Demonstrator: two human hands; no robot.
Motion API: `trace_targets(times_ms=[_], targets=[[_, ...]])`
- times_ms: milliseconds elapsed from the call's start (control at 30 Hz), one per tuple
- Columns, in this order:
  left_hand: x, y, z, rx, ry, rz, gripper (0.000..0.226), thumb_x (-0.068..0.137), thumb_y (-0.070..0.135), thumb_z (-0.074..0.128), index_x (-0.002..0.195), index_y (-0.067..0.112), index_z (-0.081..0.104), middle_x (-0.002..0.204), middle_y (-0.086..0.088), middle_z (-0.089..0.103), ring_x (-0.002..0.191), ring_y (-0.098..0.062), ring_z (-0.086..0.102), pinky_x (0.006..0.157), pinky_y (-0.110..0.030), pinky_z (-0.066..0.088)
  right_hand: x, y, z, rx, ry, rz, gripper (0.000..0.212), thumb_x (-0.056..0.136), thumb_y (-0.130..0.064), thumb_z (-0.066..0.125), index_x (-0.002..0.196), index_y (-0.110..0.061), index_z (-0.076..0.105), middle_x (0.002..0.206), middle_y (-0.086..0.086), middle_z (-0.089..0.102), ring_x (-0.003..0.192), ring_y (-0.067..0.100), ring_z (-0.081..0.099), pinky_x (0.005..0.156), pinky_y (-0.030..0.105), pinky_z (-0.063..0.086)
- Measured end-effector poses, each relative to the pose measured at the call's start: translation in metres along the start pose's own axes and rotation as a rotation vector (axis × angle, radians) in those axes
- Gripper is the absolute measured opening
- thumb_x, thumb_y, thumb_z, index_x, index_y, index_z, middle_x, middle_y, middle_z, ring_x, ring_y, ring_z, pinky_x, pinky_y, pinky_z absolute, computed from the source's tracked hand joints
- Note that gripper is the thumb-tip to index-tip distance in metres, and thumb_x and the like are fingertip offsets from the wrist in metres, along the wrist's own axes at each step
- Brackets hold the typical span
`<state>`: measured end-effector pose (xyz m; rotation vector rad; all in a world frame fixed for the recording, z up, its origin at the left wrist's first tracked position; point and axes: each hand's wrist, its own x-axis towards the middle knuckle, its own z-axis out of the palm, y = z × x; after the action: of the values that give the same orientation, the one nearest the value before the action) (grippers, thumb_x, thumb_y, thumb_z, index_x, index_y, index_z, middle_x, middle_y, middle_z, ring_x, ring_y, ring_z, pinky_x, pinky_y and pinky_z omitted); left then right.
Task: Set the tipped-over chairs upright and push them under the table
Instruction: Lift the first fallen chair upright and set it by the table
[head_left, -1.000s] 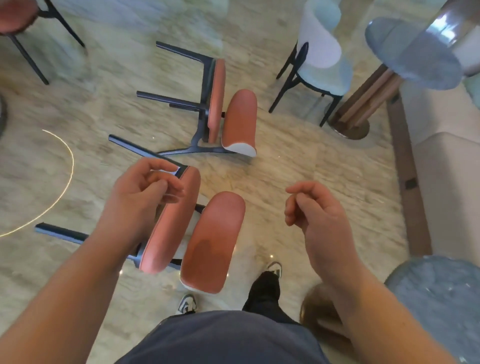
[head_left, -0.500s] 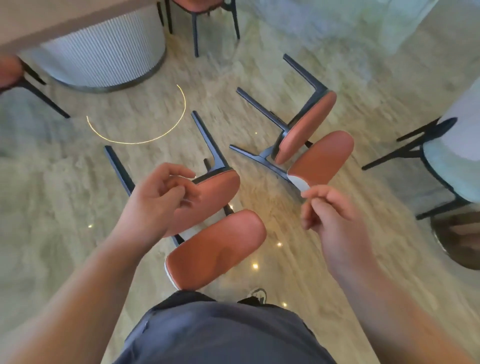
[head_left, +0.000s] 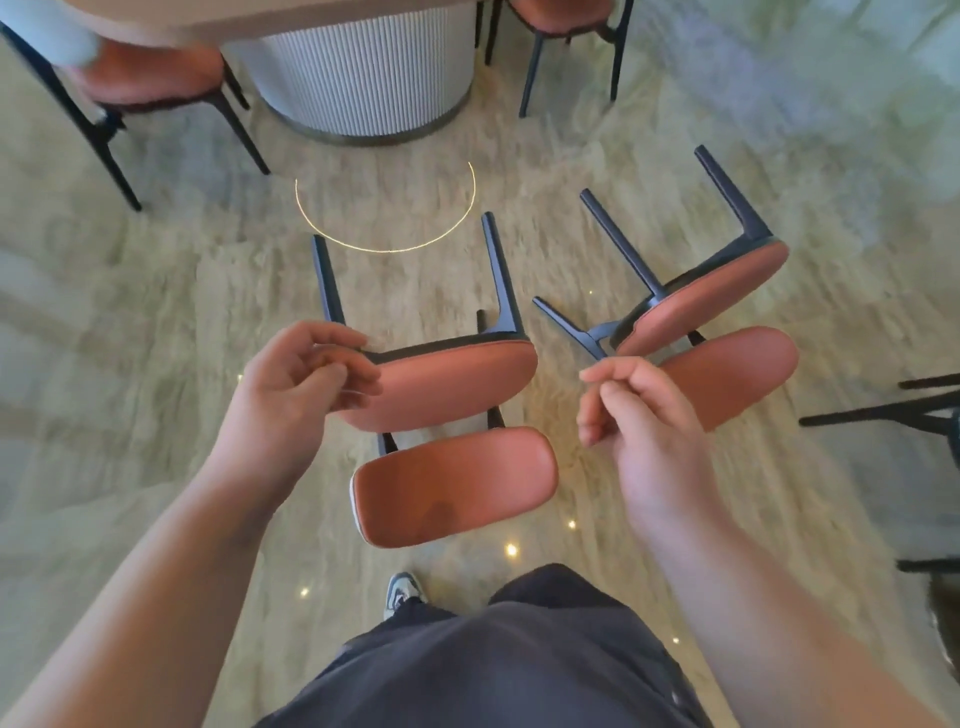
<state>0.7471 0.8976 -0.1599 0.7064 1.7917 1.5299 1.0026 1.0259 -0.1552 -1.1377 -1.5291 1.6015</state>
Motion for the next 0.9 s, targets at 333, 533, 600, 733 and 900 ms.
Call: trace_targets(times_ms=[333,533,600,733,900], targets=[[-0.046,-0.023,0.114,-0.059,0.323,-0.026,0.044,0.093,-0.014,0.038,0.100,0.016,0.069,0.077,0.000,0.076,0.075,-0.019,0.074,0.072,-0.027,0.061,0.050,0.017,-0.098,-0.041,-0.347,-0.045,0.025,0.095,-0.018,0.044,0.090,-0.024,0.068,0.067,-0.001,0.062,0.062,0.016,0.057,0.060,0.023,0.047],[-0.094,-0.026,0.189,-0.032,0.468,-0.105,0.041,0.097,-0.011,0.040,0.101,0.018,0.070,0.080,0.001,0.078,0.081,-0.022,0.076,0.077,-0.033,0.065,0.071,0.023,-0.175,-0.128,-0.584,0.030,0.022,0.099,-0.011,0.044,0.096,-0.012,0.066,0.069,0.000,0.063,0.064,0.013,0.059,0.062,0.024,0.050],[-0.109,-0.029,0.197,-0.039,0.527,-0.138,0.041,0.097,-0.011,0.041,0.101,0.017,0.071,0.081,0.000,0.078,0.081,-0.023,0.077,0.076,-0.032,0.065,0.074,0.033,-0.188,-0.121,-0.626,0.068,0.022,0.101,-0.008,0.044,0.097,-0.009,0.066,0.070,0.002,0.063,0.064,0.012,0.059,0.063,0.022,0.050],[-0.126,-0.053,0.204,-0.065,0.645,-0.206,0.039,0.096,-0.011,0.041,0.100,0.015,0.070,0.079,0.000,0.078,0.079,-0.023,0.076,0.071,-0.029,0.063,0.072,0.068,-0.191,-0.171,-0.687,0.143,0.025,0.102,0.001,0.043,0.096,-0.009,0.066,0.070,0.003,0.062,0.063,0.010,0.059,0.062,0.019,0.050],[-0.142,-0.114,0.205,-0.106,0.706,-0.339,0.038,0.097,-0.008,0.043,0.099,0.016,0.072,0.082,-0.002,0.079,0.082,-0.023,0.078,0.072,-0.030,0.063,0.058,0.128,-0.168,-0.190,-0.756,0.253,0.020,0.096,-0.015,0.047,0.095,-0.016,0.067,0.070,-0.002,0.063,0.066,0.010,0.059,0.064,0.020,0.051]])
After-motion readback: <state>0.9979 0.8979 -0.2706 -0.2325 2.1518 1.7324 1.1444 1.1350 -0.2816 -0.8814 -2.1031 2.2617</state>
